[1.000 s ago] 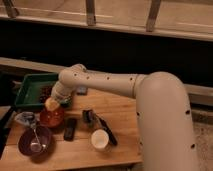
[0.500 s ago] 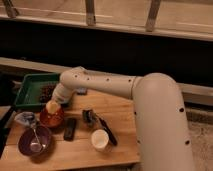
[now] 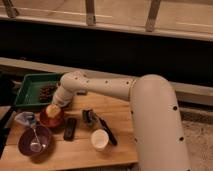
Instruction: Place apple in red bowl
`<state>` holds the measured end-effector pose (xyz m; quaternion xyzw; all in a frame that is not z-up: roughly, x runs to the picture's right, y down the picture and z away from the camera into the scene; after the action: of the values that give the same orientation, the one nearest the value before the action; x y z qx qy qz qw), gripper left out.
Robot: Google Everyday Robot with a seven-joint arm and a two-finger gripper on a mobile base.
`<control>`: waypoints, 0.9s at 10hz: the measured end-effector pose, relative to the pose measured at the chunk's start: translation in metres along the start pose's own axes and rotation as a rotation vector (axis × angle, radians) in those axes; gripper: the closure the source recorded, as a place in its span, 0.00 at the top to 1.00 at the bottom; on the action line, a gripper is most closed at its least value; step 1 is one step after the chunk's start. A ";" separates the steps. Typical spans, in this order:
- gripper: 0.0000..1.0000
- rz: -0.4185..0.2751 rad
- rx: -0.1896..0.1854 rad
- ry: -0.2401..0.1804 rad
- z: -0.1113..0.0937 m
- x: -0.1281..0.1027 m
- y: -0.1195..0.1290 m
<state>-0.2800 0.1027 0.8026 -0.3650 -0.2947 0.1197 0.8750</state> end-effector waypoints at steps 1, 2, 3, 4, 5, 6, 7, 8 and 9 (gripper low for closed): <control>0.66 -0.003 0.000 0.001 -0.002 -0.002 0.000; 0.66 -0.004 -0.001 0.002 -0.003 -0.002 0.000; 0.66 -0.006 0.000 0.002 -0.005 -0.004 0.000; 0.66 -0.009 0.003 0.004 -0.006 -0.004 0.000; 0.66 -0.014 0.014 0.008 -0.011 -0.006 -0.002; 0.66 -0.017 0.030 0.013 -0.018 -0.009 -0.004; 0.66 -0.023 0.057 0.020 -0.031 -0.015 -0.007; 0.66 -0.028 0.094 0.027 -0.048 -0.023 -0.011; 0.66 -0.029 0.121 0.029 -0.058 -0.027 -0.014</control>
<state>-0.2669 0.0480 0.7687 -0.3089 -0.2796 0.1191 0.9012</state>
